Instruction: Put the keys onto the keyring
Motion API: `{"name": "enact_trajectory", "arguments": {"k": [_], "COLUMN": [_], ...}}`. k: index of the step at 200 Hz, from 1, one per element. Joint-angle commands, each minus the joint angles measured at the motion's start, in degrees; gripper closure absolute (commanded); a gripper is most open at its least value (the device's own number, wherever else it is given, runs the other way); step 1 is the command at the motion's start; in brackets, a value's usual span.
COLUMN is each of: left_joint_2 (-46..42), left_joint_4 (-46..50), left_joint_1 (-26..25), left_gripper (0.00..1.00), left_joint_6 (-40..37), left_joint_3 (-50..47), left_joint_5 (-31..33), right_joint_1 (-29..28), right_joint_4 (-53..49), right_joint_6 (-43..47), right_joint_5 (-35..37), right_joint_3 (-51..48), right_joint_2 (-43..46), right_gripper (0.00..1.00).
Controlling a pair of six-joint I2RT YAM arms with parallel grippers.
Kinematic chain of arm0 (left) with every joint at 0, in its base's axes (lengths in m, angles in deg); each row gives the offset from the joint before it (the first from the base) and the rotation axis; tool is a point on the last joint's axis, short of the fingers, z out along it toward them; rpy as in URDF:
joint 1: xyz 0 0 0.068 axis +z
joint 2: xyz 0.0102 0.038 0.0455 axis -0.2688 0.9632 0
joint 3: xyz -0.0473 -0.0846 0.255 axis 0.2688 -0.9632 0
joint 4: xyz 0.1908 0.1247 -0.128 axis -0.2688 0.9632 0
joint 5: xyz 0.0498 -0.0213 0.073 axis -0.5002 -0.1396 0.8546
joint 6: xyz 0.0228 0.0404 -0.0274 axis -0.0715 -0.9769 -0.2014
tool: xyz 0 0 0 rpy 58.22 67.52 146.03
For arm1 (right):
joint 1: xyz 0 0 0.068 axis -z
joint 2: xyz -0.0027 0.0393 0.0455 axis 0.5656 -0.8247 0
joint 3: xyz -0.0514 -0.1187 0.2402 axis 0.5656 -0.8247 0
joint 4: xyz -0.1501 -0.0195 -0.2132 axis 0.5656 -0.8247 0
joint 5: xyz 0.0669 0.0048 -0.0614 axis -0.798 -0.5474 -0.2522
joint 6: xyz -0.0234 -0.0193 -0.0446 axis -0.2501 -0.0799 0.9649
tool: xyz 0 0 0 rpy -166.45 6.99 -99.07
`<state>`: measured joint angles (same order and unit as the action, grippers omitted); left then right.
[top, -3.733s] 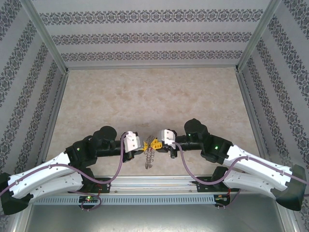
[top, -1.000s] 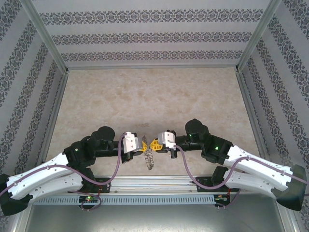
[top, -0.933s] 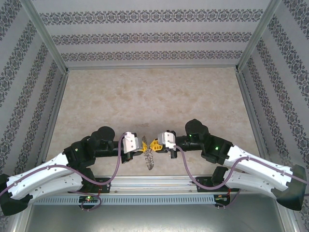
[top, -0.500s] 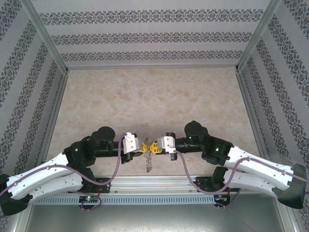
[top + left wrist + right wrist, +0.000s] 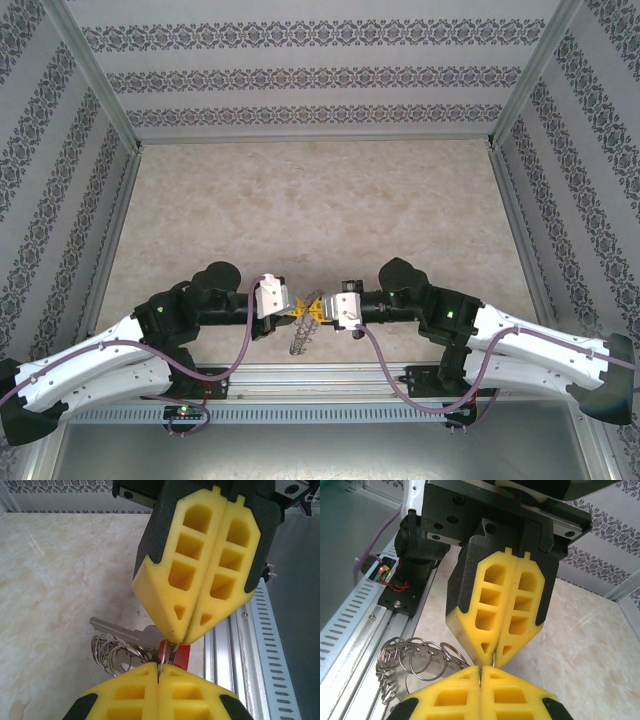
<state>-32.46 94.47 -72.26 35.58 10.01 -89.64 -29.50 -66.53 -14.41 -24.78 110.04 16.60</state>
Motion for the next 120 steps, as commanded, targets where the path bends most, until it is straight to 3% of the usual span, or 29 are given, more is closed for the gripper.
{"name": "enact_trajectory", "arguments": {"k": [1,66,120], "left_joint_2": [-0.18,-1.05,-1.82], "left_joint_4": [-6.6,-7.63,-8.29], "left_joint_1": [-0.55,-0.43,-0.46], "left_gripper": [1.0,1.0,1.0], "left_joint_6": [1.28,1.77,1.82], "left_joint_3": [3.61,3.13,2.82], "left_joint_5": [-1.49,-0.59,0.14], "right_joint_1": [-1.51,-1.77,-1.88], "right_joint_4": [-0.64,-0.8,-0.77], "right_joint_6": [1.78,2.06,2.05], "right_joint_5": [0.98,1.73,2.29], "right_joint_3": [-0.79,-1.69,-2.39], "right_joint_2": [-0.43,0.15,0.56], "right_gripper": [0.97,0.87,0.85]}}
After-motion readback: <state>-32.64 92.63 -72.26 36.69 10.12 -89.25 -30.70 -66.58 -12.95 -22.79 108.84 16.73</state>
